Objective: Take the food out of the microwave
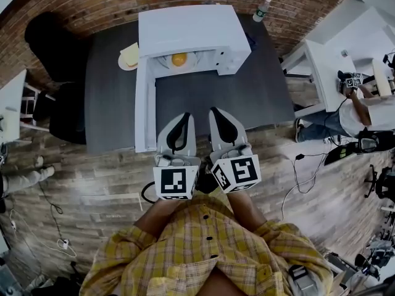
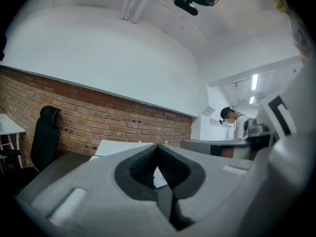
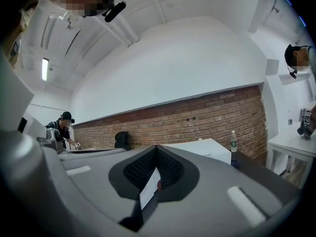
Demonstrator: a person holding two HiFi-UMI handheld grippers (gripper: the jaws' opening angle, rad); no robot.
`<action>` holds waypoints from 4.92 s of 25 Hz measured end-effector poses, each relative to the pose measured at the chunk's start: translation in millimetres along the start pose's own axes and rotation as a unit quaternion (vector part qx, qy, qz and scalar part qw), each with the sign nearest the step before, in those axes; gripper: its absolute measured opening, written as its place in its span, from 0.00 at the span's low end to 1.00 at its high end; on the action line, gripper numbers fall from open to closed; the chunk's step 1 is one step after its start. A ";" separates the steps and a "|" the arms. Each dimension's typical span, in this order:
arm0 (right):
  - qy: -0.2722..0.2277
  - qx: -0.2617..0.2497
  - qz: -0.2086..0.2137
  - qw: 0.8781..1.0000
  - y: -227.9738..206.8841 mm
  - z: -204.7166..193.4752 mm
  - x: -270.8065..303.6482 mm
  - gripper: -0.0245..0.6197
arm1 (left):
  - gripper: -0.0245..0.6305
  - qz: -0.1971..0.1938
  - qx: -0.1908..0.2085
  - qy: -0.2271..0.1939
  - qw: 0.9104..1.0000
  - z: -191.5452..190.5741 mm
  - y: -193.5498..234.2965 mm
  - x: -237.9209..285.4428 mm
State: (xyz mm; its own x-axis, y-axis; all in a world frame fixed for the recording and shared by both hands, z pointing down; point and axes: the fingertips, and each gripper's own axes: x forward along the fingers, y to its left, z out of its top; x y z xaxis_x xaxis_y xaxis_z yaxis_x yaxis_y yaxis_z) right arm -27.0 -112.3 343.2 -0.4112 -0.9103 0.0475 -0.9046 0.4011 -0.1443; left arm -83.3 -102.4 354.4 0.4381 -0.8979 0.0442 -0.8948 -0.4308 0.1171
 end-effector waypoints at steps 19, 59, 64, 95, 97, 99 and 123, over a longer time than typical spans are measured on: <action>0.007 -0.004 0.042 0.999 -55.5 -6.1 14.4 0.04 | 0.04 0.051 -0.030 0.018 0.998 -21.6 -6.2 59.0; 0.072 0.013 0.061 0.995 -103.9 -63.8 78.2 0.04 | 0.21 0.087 -0.457 0.033 0.885 -185.6 95.7 182.5; 0.076 0.016 0.061 0.995 -107.9 -65.8 82.6 0.04 | 0.24 0.086 -0.527 0.017 0.845 -212.3 106.7 199.0; 0.094 0.023 0.058 0.994 -122.2 -79.3 100.2 0.04 | 0.22 0.169 -0.703 -0.069 0.687 -319.5 167.8 259.9; 0.096 0.022 0.057 0.993 -123.9 -79.6 101.5 0.04 | 0.22 0.176 -0.706 -0.069 0.682 -323.2 171.3 263.1; 0.097 0.022 0.055 0.994 -125.8 -80.1 102.2 0.04 | 0.22 0.181 -0.707 -0.068 0.681 -325.6 173.1 265.7; 0.111 0.023 0.054 0.992 -131.2 -91.9 105.7 0.04 | 0.05 0.205 -0.678 -0.053 0.704 -323.6 173.9 274.6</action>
State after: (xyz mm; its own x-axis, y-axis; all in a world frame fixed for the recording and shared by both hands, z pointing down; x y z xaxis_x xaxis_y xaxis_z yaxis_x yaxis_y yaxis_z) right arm 37.9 -251.7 458.0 -0.5241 -0.8155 0.2454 -0.8503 0.4850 -0.2042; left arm -90.7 -394.5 707.9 0.0944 -0.9541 0.2841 -0.0075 0.2847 0.9586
